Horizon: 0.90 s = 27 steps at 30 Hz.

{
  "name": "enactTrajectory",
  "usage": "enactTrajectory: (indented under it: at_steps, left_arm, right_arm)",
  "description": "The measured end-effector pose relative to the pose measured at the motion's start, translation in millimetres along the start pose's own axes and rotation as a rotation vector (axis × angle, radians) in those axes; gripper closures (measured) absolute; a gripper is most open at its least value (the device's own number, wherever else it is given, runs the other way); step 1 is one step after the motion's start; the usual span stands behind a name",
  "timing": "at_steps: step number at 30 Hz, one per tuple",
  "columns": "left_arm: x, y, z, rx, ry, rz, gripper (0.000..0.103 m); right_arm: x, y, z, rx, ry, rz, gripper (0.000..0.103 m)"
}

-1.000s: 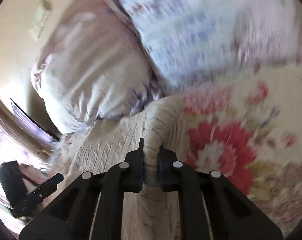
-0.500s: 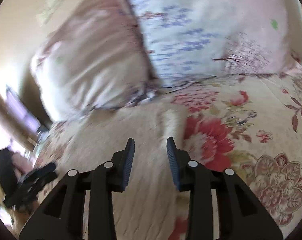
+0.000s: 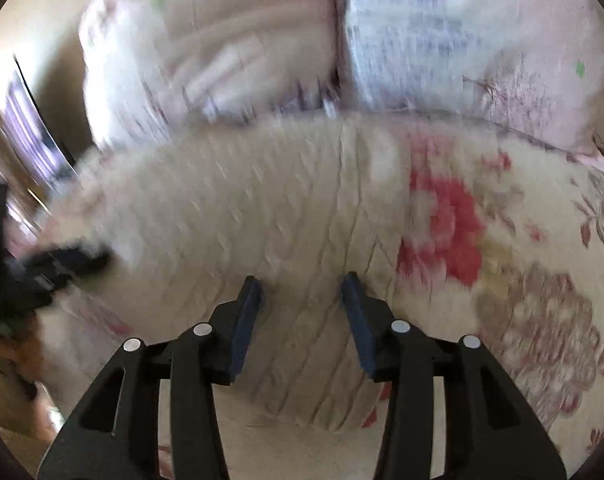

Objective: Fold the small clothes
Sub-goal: 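Lower the folded hem onto the sweater and open both grippers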

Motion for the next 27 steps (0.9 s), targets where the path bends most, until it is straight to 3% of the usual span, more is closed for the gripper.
enactTrajectory:
  at_steps: [3,6,11,13,14,19,24,27]
  left_arm:
    - [-3.0,0.1,-1.9,0.006,-0.024,-0.009,0.032]
    - [2.0,-15.0,-3.7,0.059,0.001,-0.013,0.032]
    - [9.2,-42.1,-14.1,0.145,0.038,0.007,0.014]
    - [9.5,-49.5,-20.0,0.166,0.036,0.038,0.009]
    - [10.0,-51.5,-21.5,0.171,0.037,0.048,0.006]
    - [15.5,-53.1,-29.3,0.154,0.026,0.069,0.002]
    - [23.1,-45.6,-37.8,0.100,0.043,0.112,0.002]
    - [26.2,-39.6,-42.0,0.069,0.047,0.126,0.002]
  right_arm:
    - [-3.1,-6.6,2.3,0.009,0.005,-0.034,0.056]
    - [-0.3,-22.7,3.8,0.045,0.053,-0.014,0.054]
    - [5.8,-58.2,-1.0,0.166,0.106,-0.020,0.025]
    - [6.9,-67.8,-2.9,0.207,0.114,-0.028,0.015]
    - [6.8,-73.3,-5.4,0.227,0.116,-0.030,0.015]
    - [4.6,-81.0,-16.0,0.258,0.118,-0.069,0.003]
    - [-3.8,-80.1,-26.8,0.243,0.137,-0.092,0.001]
    - [-12.1,-77.5,-33.2,0.230,0.127,-0.060,0.001]
Point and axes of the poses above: each gripper's, at about its wrist camera, not at the fingertips, and y roughly the way its jaws point, x to its right, z to its top, the point moved 5 cm from there along y, roughly the way its jaws point, and after that the axes turned 9 degrees about y, right-handed, at the moved point
